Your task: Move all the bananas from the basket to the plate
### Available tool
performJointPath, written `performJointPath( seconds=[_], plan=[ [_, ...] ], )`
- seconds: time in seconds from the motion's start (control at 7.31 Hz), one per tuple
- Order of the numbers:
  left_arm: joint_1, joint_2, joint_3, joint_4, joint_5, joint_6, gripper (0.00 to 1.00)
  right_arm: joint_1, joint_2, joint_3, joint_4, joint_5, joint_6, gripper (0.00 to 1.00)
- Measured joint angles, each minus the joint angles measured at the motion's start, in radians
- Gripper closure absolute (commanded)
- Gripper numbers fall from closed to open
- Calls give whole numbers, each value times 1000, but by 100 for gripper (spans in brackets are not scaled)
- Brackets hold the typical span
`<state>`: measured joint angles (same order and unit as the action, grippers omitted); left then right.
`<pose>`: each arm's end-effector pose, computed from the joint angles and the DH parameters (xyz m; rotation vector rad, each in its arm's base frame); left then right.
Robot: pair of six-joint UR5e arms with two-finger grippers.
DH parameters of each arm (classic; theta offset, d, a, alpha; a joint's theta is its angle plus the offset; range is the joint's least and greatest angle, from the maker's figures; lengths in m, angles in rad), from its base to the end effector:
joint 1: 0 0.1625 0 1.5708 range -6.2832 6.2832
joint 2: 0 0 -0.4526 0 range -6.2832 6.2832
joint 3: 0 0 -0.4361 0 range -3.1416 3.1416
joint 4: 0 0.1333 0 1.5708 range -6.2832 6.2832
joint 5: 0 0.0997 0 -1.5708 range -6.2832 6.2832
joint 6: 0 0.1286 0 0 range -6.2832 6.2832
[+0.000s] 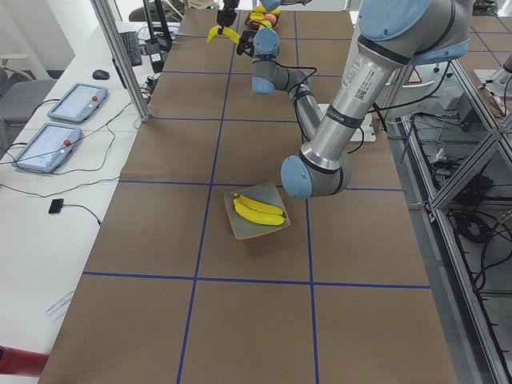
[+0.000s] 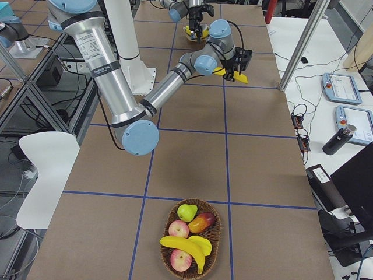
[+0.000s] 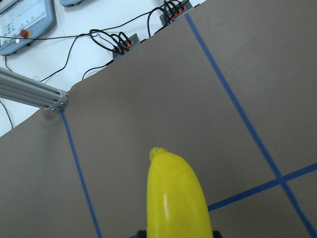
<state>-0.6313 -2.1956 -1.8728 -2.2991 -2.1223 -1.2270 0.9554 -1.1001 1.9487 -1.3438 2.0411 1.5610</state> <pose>0.4675 -0.4235 0.0723 0.3807 1.6033 0.2366 -0.3092 -0.5674 0.2054 0.1158 -1.1466 0.5883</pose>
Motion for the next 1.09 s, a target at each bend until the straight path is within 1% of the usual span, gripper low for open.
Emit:
performJointPath(
  seconds=[0.27, 0.68, 0.82, 1.09],
  plan=[
    [9, -5, 0, -3, 7, -3, 0, -123, 40, 59, 0, -91, 86, 100],
    [17, -6, -1, -7, 8, -3, 0, -287, 89, 110, 0, -233, 130, 100],
    [19, -6, -1, -7, 8, -3, 4, -318, 97, 115, 0, -259, 132, 100],
    [20, -4, -2, -8, 9, -2, 68, -351, 102, 130, 0, -285, 132, 100]
  ],
)
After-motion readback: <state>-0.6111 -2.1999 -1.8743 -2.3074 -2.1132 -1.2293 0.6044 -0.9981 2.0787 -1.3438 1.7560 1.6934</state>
